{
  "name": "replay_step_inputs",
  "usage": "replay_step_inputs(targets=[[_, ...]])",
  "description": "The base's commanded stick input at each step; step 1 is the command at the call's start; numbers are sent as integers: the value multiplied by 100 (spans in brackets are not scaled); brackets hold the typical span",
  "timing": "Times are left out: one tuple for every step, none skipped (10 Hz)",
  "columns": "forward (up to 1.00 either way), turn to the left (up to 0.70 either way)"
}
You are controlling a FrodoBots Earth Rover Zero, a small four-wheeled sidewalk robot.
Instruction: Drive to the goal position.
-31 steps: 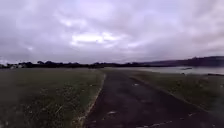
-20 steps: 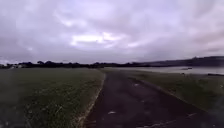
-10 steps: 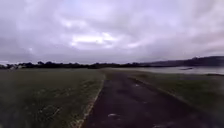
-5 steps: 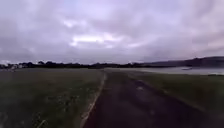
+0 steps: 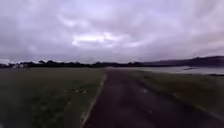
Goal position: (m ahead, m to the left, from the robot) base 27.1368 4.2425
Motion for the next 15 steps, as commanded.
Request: replay_step_inputs(targets=[[85, 0], [85, 0], [85, 0], [85, 0], [85, 0], [85, 0], [85, 0], [85, 0], [85, 0], [85, 0], [85, 0], [85, 0], [85, 0], [85, 0], [85, -34]])
